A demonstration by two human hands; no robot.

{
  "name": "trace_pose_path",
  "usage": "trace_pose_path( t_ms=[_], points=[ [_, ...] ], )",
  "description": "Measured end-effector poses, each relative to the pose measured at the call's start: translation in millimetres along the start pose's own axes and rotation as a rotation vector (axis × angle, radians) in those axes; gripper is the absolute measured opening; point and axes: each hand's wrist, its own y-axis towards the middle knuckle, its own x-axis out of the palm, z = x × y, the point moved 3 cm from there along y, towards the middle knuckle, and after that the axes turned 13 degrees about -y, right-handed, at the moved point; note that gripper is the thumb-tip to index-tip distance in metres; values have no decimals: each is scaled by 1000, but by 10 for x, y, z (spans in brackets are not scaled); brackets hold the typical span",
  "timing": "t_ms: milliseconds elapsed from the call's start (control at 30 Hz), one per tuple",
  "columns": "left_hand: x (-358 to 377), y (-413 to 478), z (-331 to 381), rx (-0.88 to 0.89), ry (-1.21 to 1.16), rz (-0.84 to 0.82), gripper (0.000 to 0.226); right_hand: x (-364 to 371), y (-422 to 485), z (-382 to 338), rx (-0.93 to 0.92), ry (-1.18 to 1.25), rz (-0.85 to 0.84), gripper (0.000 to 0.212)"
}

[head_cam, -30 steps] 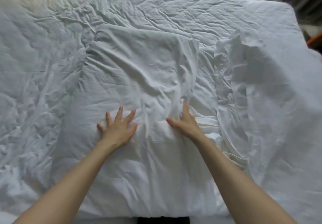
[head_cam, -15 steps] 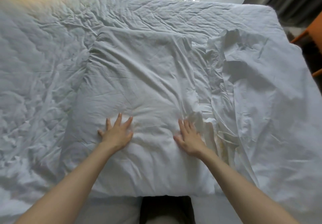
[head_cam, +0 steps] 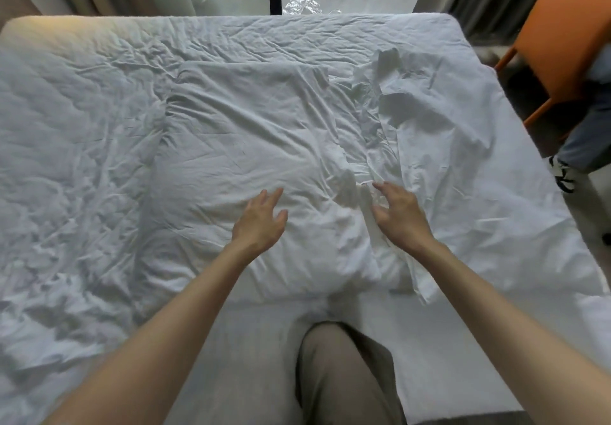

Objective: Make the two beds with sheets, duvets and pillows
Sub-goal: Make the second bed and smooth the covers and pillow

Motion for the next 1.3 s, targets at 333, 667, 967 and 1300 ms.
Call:
trace_pose_path(
  t_ms=[333,667,967,1300],
  points=[
    [449,233,676,62,-208,-3,53,-352,241,683,158,-92,9,49],
    [1632,1911,1692,-84,-383,46,49,-290,1556,1929,207,-67,-31,54],
    [2464,2992,2177,-290,-216,17,56,69,2019,2613,276,72,-63,58],
    [2259,2827,1623,-405,-327,226,29,220,2095,2627,182,-188,-270,52]
  ],
)
